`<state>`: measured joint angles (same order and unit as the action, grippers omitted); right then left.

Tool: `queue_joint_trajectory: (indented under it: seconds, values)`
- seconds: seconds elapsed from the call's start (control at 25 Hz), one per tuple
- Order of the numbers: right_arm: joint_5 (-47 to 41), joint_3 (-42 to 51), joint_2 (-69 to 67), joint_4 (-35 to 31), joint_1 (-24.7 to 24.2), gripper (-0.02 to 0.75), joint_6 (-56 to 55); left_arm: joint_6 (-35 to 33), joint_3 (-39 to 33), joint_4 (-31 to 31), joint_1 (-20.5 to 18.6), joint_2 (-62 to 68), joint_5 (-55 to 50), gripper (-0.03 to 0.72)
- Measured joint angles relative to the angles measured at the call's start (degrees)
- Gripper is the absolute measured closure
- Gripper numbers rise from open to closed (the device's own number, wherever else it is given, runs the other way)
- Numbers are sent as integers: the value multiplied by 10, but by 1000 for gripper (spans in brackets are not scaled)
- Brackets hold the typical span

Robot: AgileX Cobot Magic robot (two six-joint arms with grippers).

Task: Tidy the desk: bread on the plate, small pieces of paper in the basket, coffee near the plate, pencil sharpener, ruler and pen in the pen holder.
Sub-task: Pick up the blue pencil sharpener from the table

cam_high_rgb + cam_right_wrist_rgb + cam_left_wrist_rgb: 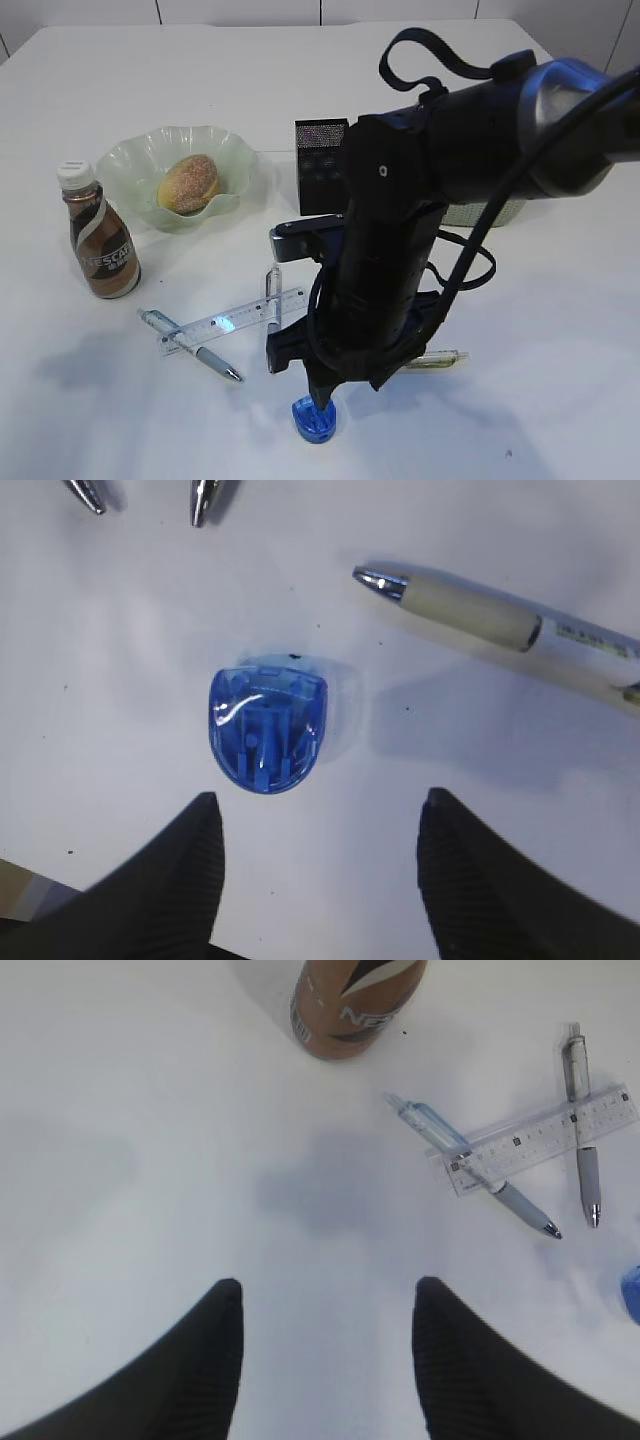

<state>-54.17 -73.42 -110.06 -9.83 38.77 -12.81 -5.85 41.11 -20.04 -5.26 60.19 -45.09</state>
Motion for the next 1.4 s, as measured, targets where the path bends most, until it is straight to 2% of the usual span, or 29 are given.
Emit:
queue_joint_trajectory:
  seconds: [0.2,0.24,0.32,0.52,1.4]
  values:
    - [0,0,0,9,14,257,-9,0,0,0,0,0,0,306]
    - [7,0,0,37,43,258,-37,0,0,0,0,0,0,306]
    - [12,0,0,53,52,258,-55,0,0,0,0,0,0,306]
    - [28,0,-3,73,54,257,-73,0,0,0,0,0,0,306]
    - [66,0,-49,42,54,258,-79,0,0,0,0,0,0,311]
